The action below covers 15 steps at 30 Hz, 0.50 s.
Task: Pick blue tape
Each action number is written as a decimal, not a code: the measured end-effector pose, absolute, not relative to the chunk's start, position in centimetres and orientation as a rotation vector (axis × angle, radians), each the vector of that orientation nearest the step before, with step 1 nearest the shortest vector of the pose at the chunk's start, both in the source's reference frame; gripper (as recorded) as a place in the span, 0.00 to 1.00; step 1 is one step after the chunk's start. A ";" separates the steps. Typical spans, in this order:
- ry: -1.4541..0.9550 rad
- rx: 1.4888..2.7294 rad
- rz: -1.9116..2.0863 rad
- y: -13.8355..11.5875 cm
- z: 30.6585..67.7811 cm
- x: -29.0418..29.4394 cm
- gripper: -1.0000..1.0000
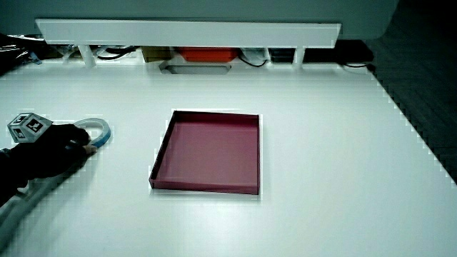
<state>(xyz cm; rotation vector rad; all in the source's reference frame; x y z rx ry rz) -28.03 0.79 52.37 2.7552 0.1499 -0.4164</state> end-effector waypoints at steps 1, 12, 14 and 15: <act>0.155 2.768 -0.408 0.8 51.9 -27.9 1.00; 0.263 2.830 -0.496 0.6 45.6 -24.6 1.00; 0.316 2.844 -0.509 0.5 44.3 -23.7 1.00; 0.355 2.861 -0.578 0.4 44.6 -23.5 1.00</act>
